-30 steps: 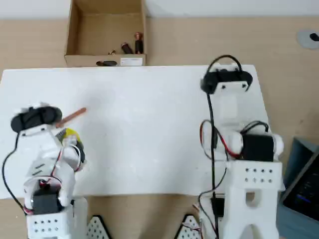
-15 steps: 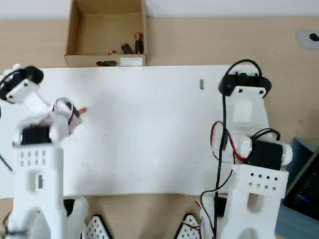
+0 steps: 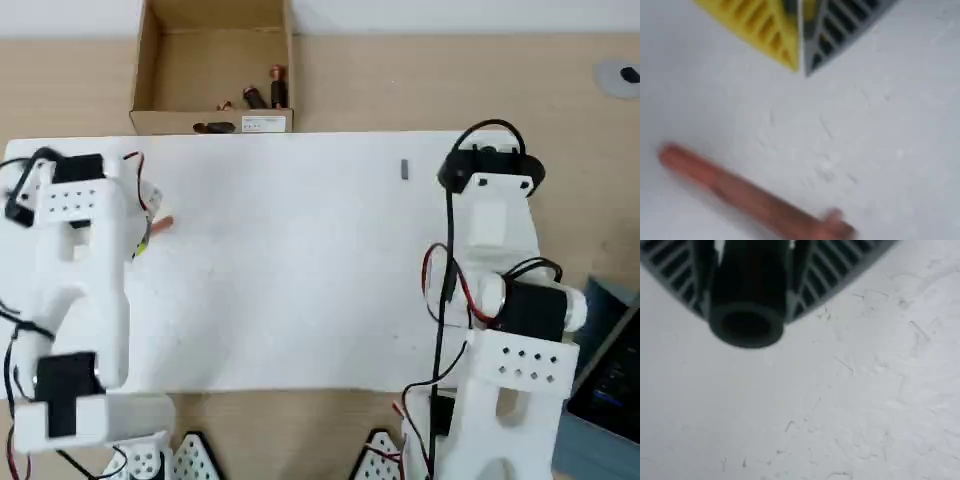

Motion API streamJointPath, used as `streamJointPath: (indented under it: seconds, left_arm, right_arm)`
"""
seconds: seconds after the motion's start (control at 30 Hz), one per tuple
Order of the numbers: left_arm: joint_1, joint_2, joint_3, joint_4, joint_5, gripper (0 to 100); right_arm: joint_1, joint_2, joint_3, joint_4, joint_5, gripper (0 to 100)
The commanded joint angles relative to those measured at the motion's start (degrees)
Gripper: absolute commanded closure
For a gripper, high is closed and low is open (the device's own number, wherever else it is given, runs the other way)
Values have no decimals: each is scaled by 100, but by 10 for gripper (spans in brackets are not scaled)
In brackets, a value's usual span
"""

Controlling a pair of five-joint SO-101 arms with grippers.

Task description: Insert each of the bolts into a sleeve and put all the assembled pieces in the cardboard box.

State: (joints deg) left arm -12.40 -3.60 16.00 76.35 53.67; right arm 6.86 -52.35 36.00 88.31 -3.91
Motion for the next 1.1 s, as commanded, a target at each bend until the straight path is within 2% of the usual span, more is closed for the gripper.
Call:
streamJointPath:
  seconds: [0.0, 0.17, 0.6, 0.83, 1.07]
  left_arm:
    - [-290, 277, -360, 26, 440, 997]
    - [-536, 637, -484, -79, 941, 996]
    - [-527, 699, -457, -659, 1073, 992]
    - [-501, 708, -466, -703, 1073, 839]
    - [-501, 708, -299, -668, 1073, 862]
  right_arm:
    - [84, -180, 4, -88, -35, 989]
    - [66, -180, -4, -88, -26, 989]
    - [66, -154, 4, -105, -9, 989]
    - [66, -145, 4, -97, -9, 989]
    - [66, -145, 4, -88, -9, 989]
